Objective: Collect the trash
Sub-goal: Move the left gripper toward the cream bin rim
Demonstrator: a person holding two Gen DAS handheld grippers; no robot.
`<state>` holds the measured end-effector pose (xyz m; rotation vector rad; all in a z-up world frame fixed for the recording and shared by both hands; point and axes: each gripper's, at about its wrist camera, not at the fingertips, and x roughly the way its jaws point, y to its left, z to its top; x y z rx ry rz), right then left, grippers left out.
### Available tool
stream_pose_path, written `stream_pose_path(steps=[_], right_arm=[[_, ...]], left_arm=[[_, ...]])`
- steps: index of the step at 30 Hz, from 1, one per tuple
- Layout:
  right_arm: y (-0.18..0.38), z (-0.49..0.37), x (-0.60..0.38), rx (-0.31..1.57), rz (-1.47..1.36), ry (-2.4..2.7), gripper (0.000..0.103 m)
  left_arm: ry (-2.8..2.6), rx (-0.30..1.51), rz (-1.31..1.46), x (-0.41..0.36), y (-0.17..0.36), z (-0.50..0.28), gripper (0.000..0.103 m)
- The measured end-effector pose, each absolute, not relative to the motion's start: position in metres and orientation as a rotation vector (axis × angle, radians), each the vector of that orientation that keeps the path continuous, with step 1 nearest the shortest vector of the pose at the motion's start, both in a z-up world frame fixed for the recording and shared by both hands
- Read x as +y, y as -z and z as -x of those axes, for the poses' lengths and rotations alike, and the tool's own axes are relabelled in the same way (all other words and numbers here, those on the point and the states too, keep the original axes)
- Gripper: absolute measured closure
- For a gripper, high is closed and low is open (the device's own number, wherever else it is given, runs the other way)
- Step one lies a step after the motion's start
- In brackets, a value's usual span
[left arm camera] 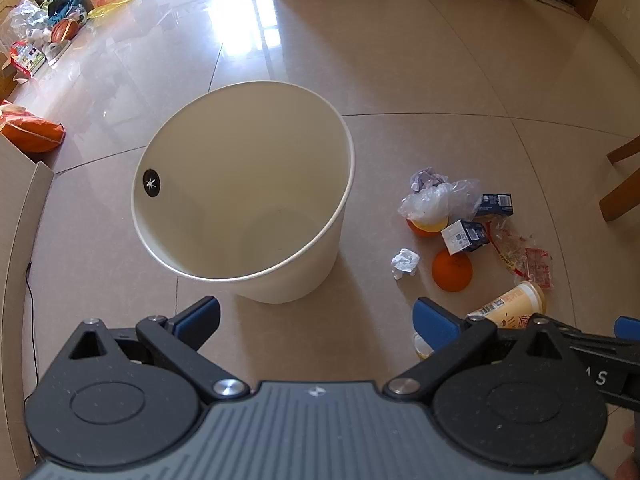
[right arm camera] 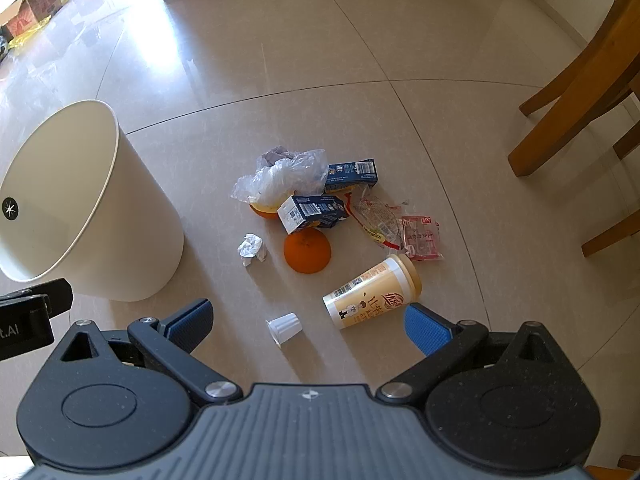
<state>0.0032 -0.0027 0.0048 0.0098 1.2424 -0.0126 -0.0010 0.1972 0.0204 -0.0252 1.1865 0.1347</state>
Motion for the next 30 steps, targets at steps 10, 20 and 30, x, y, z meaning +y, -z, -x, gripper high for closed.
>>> stream_pose_path(steps=[10, 20, 30], right_arm=[[-0.0041, -0.0048, -0.0020, 1.238, -0.009, 0.010, 0.000], [-0.0029, -0.0051, -0.0048, 1.226, -0.016, 0.015, 0.000], [0.0008, -0.0068, -0.0055, 1.215, -0.012, 0.005, 0.000]], left_arm=[[-0.135, 1.186, 0.029, 0.1967, -0.0198, -0.0021, 0.001], [-0.128, 1.181, 0.028, 0.1970, -0.0197, -0.0019, 0.001], [-0.122, 1.182, 0.023, 0.1961, -0.0168, -0.0035, 0.001]])
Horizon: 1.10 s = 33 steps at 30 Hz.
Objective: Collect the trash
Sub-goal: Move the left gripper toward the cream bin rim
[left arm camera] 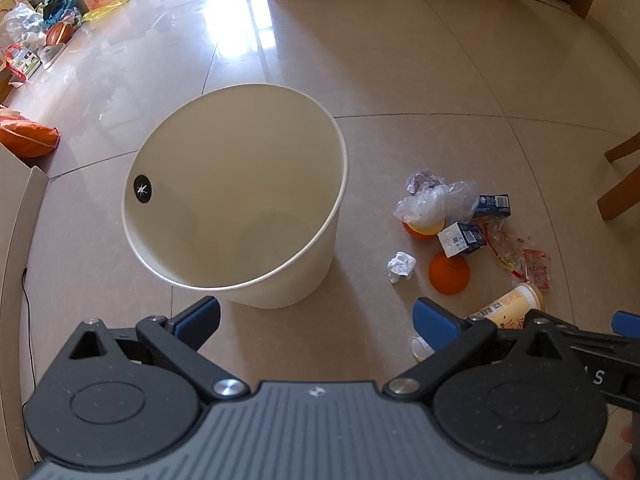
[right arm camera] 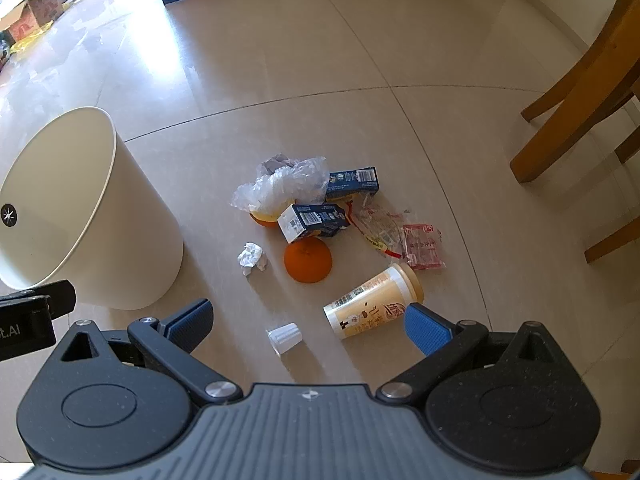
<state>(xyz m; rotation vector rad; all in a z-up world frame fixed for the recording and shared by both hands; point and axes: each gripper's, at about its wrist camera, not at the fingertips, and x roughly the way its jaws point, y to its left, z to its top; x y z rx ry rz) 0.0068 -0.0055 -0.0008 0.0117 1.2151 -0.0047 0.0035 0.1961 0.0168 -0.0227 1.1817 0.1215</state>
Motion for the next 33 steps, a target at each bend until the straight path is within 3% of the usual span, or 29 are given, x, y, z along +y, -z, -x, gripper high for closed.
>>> stream_pose_path(steps=[33], right_arm=[[0.025, -0.017, 0.001, 1.131, -0.004, -0.106, 0.000]], left_arm=[[-0.094, 1.178, 0.003, 0.207, 0.011, -0.023, 0.001]])
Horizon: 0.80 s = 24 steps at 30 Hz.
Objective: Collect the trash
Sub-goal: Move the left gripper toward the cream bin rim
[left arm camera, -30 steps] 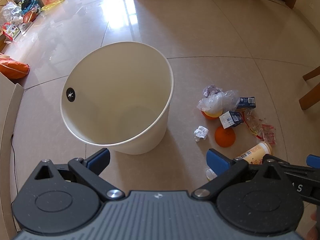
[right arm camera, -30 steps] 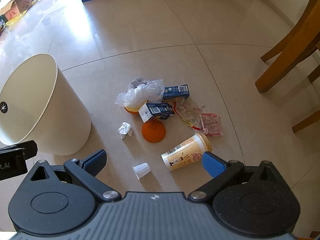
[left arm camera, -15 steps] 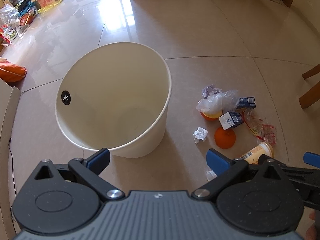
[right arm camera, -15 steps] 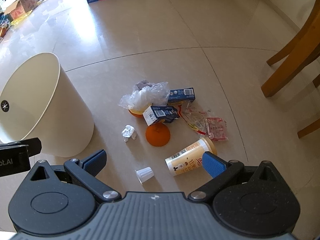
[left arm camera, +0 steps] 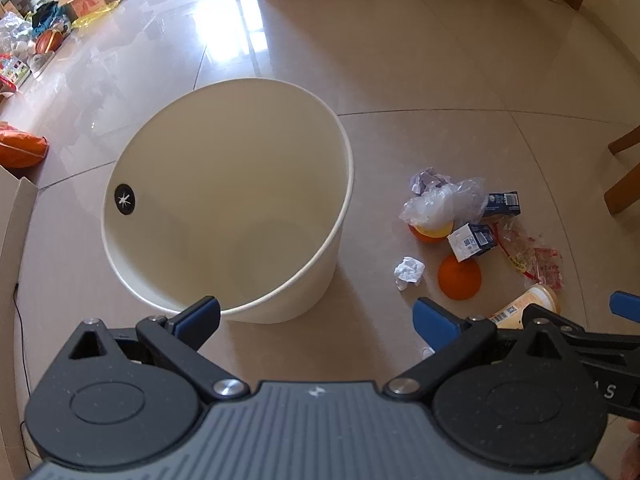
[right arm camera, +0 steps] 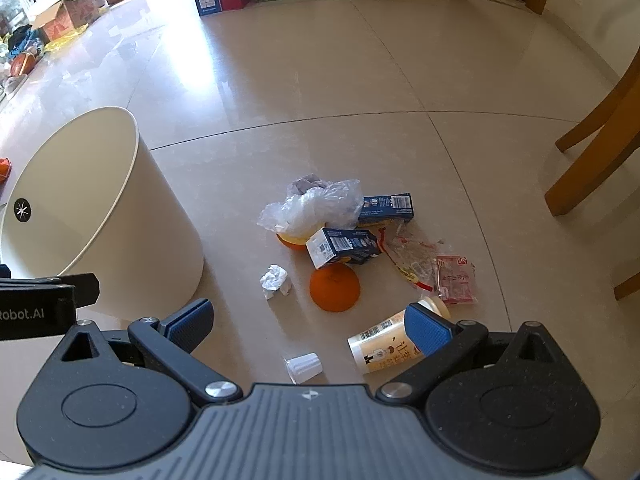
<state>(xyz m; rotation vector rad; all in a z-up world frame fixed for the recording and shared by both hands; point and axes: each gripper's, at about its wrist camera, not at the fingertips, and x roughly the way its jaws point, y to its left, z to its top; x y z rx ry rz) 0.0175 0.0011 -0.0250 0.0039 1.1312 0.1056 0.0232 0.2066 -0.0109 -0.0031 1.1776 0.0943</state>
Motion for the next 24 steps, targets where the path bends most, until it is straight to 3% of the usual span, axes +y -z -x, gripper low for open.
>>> stream_pose_path(steps=[15, 24], right_arm=[[0.042, -0.016, 0.010, 1.043, -0.001, -0.188, 0.000], [0.062, -0.009, 0.018, 1.025, 0.085, -0.203, 0.000]], left_arm=[[-0.069, 1.137, -0.040, 0.230, 0.026, -0.037, 0.001], [-0.158, 1.024, 0.066, 0.300, 0.013, -0.057, 0.001]])
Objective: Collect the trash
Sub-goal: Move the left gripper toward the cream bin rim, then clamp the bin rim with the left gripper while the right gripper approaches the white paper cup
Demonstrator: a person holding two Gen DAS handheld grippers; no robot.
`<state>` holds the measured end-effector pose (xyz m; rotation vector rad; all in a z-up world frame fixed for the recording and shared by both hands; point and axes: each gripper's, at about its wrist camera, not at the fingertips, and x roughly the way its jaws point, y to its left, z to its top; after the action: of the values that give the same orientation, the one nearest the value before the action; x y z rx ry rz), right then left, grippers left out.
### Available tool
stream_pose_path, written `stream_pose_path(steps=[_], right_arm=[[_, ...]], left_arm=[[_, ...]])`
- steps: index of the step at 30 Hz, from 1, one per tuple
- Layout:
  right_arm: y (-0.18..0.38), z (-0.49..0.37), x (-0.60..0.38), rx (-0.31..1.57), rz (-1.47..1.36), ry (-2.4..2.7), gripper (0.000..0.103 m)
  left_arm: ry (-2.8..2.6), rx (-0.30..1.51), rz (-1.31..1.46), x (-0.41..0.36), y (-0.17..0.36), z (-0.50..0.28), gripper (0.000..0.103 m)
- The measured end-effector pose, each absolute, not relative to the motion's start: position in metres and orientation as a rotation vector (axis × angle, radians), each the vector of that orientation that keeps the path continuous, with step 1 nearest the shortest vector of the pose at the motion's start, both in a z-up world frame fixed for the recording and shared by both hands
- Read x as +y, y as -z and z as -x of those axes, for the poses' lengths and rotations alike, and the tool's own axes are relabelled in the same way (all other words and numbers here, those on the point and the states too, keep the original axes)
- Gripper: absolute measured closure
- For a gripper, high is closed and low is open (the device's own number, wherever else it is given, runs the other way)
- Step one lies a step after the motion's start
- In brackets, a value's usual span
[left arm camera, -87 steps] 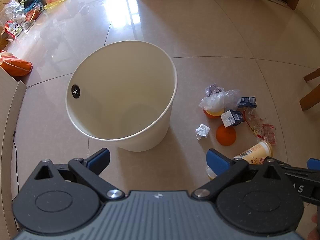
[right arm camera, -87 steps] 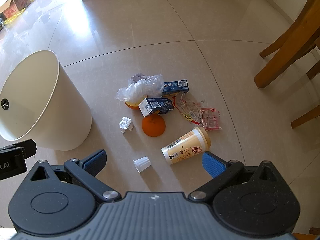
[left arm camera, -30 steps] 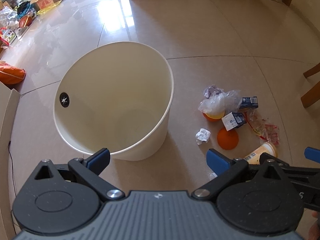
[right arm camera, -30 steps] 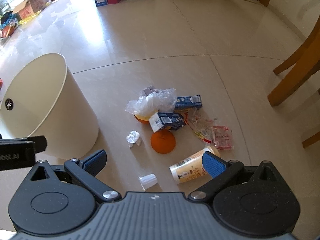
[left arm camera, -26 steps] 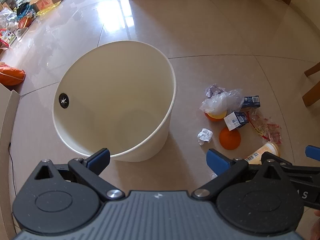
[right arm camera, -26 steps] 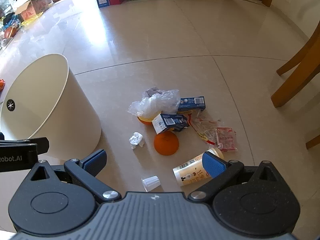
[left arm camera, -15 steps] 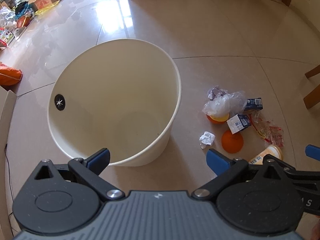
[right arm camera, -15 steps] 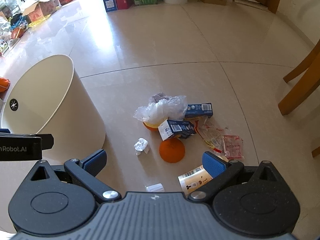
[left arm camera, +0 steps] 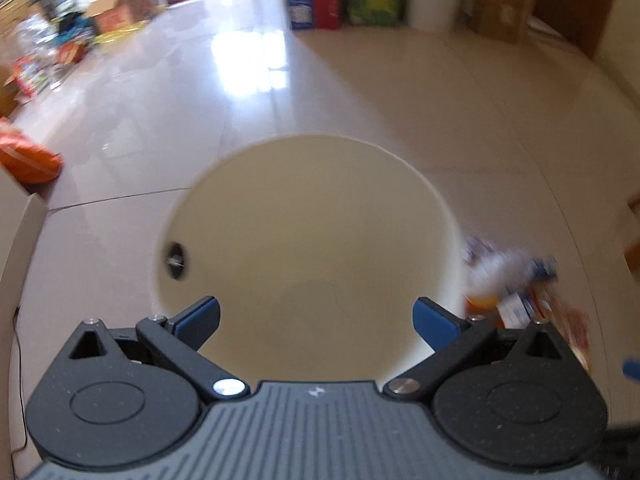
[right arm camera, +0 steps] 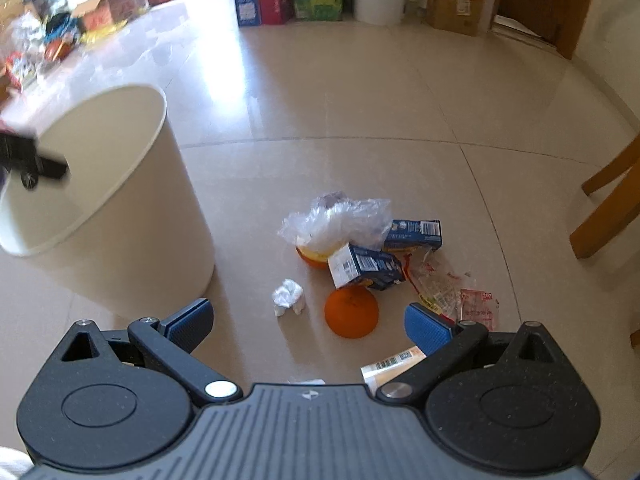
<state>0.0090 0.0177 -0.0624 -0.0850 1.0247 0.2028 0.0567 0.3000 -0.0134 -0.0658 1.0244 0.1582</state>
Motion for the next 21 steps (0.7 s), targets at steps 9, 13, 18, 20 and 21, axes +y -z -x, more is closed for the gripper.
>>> stream_pose_path(steps=[9, 13, 18, 20, 21], right_arm=[[0.090, 0.005, 0.026, 1.024, 0.158, -0.260, 0.000], [0.103, 0.006, 0.032, 1.047, 0.165, -0.286, 0.000], [0.120, 0.009, 0.041, 1.084, 0.197, -0.294, 0.000], [0.127, 0.011, 0.043, 1.098, 0.203, -0.299, 0.000], [0.131, 0.013, 0.043, 1.104, 0.204, -0.299, 0.000]], left_arm=[[-0.326, 1.035, 0.102, 0.373, 0.027, -0.075, 0.001], [-0.362, 1.035, 0.112, 0.395, 0.033, -0.081, 0.001], [-0.383, 1.074, 0.142, 0.416, 0.051, -0.090, 0.019], [-0.363, 1.098, 0.122, 0.415, 0.057, -0.093, 0.034], [-0.350, 1.102, 0.109, 0.415, 0.060, -0.094, 0.036]])
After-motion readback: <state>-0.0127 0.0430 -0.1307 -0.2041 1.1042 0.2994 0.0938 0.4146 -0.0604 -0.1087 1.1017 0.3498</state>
